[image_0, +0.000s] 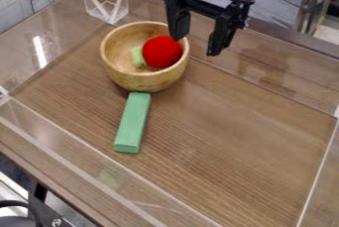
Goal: Move the red fruit to the left
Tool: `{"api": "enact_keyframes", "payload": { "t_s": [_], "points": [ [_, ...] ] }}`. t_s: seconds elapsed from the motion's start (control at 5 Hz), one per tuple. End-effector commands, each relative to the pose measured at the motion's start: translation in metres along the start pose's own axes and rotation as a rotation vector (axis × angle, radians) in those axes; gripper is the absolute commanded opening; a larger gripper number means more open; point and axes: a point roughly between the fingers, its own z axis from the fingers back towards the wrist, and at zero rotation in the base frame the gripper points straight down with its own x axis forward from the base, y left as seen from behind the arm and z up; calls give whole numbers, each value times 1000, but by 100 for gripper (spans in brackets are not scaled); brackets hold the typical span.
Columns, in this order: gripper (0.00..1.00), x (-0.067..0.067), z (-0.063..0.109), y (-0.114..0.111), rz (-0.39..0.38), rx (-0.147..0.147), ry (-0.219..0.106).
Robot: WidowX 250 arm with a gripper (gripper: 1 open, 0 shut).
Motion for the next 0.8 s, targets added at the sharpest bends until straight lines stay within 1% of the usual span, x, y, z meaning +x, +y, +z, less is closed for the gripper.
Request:
{"api": "enact_keyframes", "payload": {
  "t_s": [0.0, 0.2, 0.4, 0.6],
  "points": [
    [100, -2, -5, 22, 60, -4, 4],
    [100, -8, -12, 58, 108, 0, -15],
    [0, -12, -26, 75, 5, 7, -34],
    [0, -13, -38, 83, -85, 14, -60]
  ]
}}
